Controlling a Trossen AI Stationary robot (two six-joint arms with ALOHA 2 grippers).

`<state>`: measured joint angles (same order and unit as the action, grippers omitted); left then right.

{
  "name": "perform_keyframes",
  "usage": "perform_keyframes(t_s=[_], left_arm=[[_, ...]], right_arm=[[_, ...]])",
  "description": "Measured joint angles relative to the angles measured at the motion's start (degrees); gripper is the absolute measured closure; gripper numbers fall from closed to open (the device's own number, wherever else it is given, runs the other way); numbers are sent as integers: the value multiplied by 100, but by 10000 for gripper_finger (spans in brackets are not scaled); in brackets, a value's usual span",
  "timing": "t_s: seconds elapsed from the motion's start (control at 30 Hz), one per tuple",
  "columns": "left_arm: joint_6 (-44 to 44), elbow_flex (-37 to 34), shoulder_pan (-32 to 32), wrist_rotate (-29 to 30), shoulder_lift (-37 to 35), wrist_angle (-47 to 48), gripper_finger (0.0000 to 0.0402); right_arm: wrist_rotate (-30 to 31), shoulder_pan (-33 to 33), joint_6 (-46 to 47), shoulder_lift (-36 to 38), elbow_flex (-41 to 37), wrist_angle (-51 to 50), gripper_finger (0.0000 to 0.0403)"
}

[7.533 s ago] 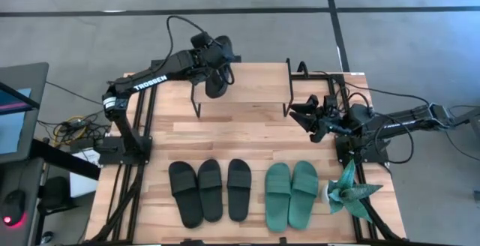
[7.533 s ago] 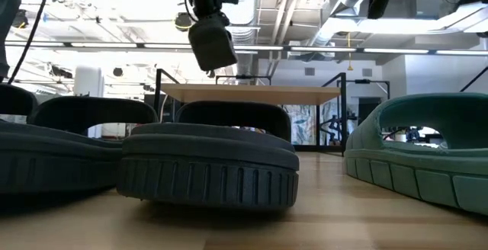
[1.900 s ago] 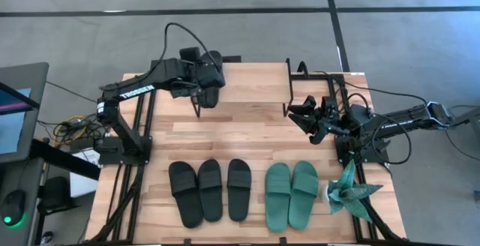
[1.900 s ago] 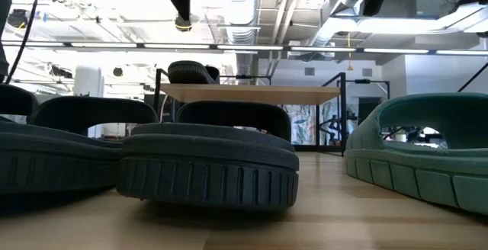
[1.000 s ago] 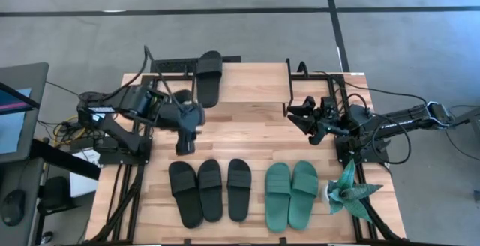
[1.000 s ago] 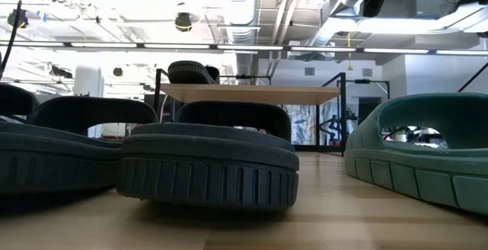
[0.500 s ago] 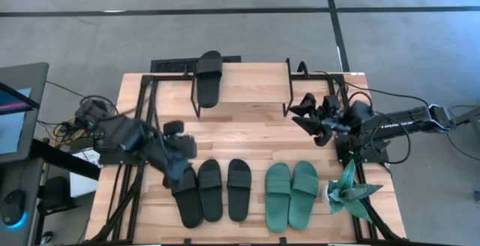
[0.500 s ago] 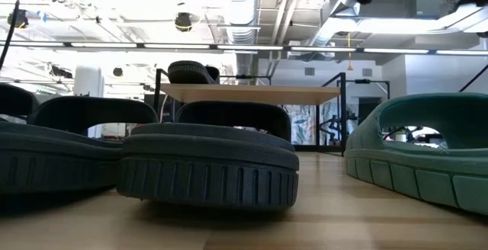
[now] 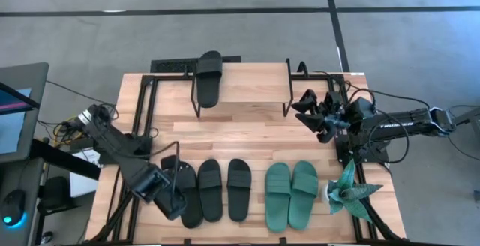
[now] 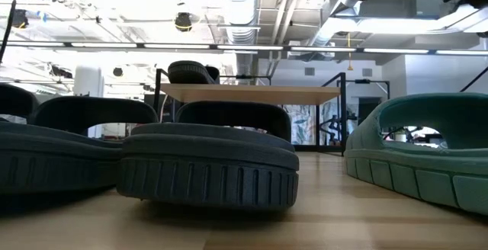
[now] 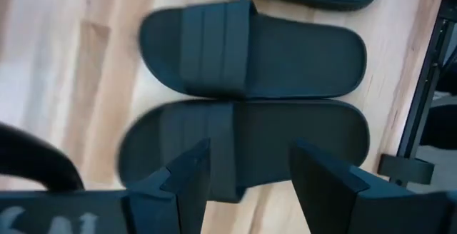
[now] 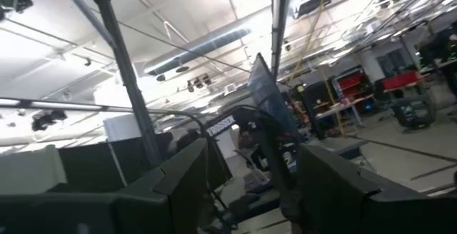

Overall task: Pick and place slides into the shelf
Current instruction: Put the black slipper on the shelf

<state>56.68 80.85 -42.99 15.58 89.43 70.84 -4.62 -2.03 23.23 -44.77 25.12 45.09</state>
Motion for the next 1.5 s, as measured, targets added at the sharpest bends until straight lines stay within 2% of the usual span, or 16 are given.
perform_keyframes(t_s=[0.13,0.57,0.9,1.27,1.5], left_arm=[[253,-245,-186,-11,170,-279,227],[249,-222,-419,-23,1053,-448,227],[526,-94,-443,3,1727,259,227],[929,-17,-445,566,1864,797,227],[927,-309,-458,477,1860,631,227]], right_arm=[[-30,1,76,0,0,-1,202],[-140,1,76,0,0,-87,202],[-151,3,89,0,0,-141,202],[-149,5,183,0,0,-138,202],[-153,14,183,0,0,-138,202]])
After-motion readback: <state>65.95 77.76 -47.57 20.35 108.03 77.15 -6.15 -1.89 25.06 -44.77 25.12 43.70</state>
